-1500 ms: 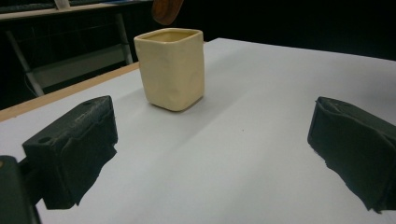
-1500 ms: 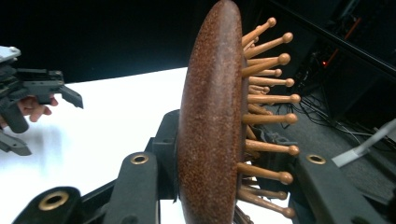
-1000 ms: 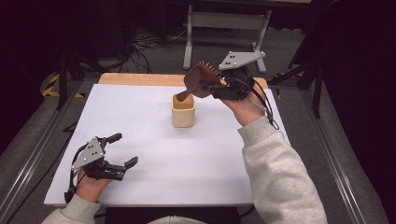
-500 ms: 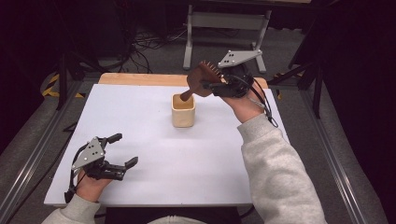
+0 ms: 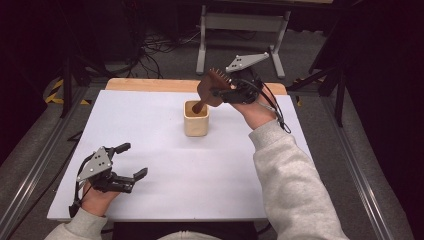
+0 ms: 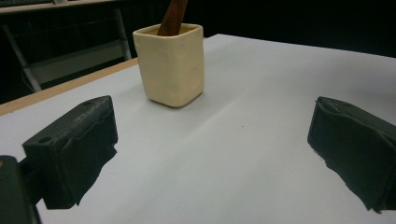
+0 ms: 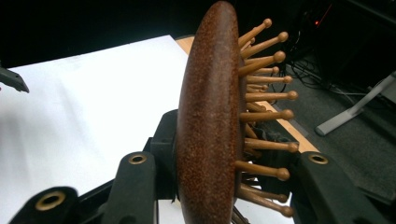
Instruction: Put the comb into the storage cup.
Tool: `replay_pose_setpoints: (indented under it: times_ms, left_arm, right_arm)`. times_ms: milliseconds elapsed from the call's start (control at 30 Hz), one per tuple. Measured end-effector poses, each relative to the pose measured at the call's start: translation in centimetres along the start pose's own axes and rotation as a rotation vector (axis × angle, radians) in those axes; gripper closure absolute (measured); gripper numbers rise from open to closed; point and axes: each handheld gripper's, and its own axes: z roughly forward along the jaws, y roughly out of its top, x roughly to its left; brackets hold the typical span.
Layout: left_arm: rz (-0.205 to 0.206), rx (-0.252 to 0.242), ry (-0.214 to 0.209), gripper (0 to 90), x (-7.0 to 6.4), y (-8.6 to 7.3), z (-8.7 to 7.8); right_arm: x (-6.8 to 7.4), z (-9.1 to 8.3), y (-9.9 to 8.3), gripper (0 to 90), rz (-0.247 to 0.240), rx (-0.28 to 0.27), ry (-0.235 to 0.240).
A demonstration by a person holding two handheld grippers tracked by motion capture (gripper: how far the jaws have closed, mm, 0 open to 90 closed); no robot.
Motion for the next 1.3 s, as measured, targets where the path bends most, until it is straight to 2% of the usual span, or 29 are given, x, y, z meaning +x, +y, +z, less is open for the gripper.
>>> replay_pose_setpoints:
  times_ms: [567,1300]
  left_arm:
    - [0.002,-0.001,-0.007,2.7,0.0,0.0,0.1]
    - [0.0,0.001,-0.017,2.7,-0.1,-0.1,0.2]
  right_arm:
    - [-0.4,3.0,-0.3,56.6,0.027,0.064,0.035]
    - [-0.8,5.5,-0.8,55.7,0.053,0.129,0.066]
